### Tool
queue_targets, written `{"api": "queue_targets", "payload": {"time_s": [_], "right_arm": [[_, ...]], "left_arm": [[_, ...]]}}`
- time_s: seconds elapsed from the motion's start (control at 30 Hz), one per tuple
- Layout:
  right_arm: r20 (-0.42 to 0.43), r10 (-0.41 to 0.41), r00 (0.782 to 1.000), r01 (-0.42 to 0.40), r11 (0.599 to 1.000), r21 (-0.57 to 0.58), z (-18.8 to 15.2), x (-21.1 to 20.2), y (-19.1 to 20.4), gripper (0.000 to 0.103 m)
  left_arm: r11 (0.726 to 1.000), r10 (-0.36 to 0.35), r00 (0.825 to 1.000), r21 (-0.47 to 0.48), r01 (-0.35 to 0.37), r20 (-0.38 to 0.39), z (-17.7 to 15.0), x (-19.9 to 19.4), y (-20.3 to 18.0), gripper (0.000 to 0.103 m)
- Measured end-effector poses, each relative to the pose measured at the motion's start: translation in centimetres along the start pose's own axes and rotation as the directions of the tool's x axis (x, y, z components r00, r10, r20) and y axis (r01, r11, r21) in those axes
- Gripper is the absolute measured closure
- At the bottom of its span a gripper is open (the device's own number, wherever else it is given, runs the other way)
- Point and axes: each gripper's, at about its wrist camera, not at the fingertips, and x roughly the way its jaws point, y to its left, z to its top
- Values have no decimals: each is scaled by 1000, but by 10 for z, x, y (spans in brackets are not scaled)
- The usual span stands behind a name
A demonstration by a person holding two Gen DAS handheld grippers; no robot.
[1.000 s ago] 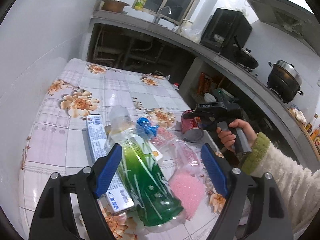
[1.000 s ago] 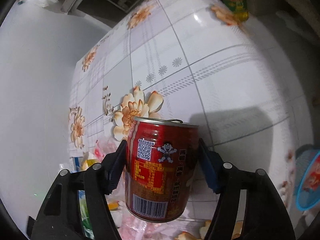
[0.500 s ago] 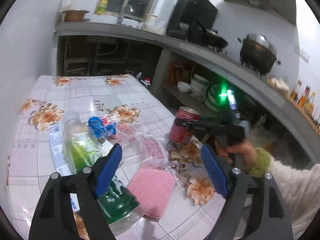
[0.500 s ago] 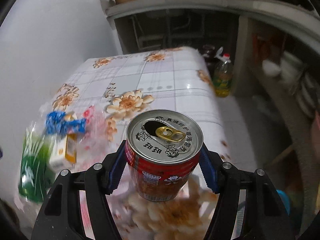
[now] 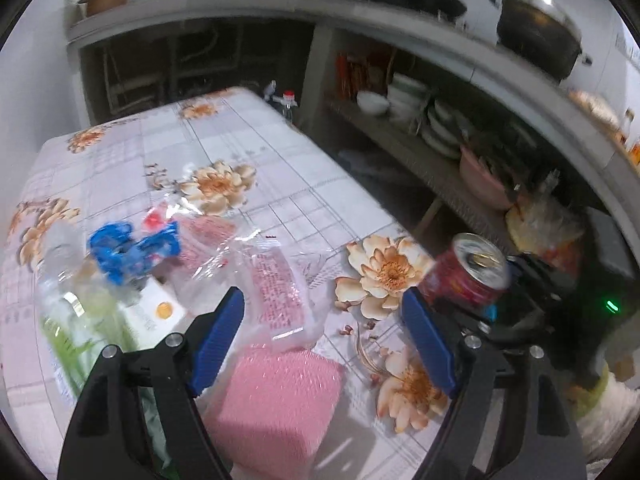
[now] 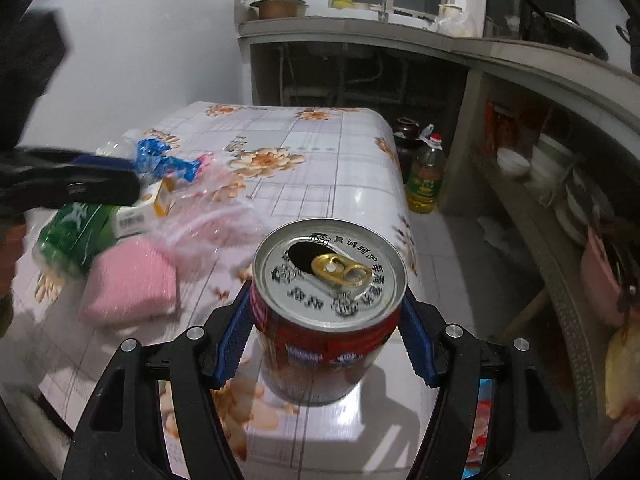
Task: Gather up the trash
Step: 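Grasp the clear bag of pink candy with the left gripper while the right gripper holds the can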
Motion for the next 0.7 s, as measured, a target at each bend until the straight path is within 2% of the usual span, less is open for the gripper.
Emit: {"api": "queue_targets", "payload": {"time_s": [0.1,0.17,0.23,0.27,0.37,0.47,0.6,0.7], "right_arm": [[4,18,1000,-19,1000,18,-8,-5,-2,40],[-7,42,999,-42,999,33,-10,-5,-4,40],[-19,59,998,-58,997,43,-12,-2,-6,40],[-20,66,998,-65,997,50,-13,-2,-7,40],[-12,81,997,-80,994,72,-15,-3,-10,40],[-1,100,995,-99,990,100,-16,-3,-15,40],[-3,102,995,-101,990,95,-16,-4,-13,40],[-5,91,996,-91,993,76,-19,-6,-12,40]], "left_arm": [[997,67,996,35,-65,-56,6,23,-6,24],[991,135,986,38,-132,-100,10,39,-4,24],[985,174,975,33,-171,-142,10,49,0,33],[983,184,969,22,-183,-163,11,55,3,34],[981,194,959,11,-196,-207,13,66,7,39],[976,217,948,49,-212,-231,12,75,3,42],[976,217,945,77,-205,-244,11,84,-4,68],[980,200,952,65,-190,-232,11,85,-8,74]]}}
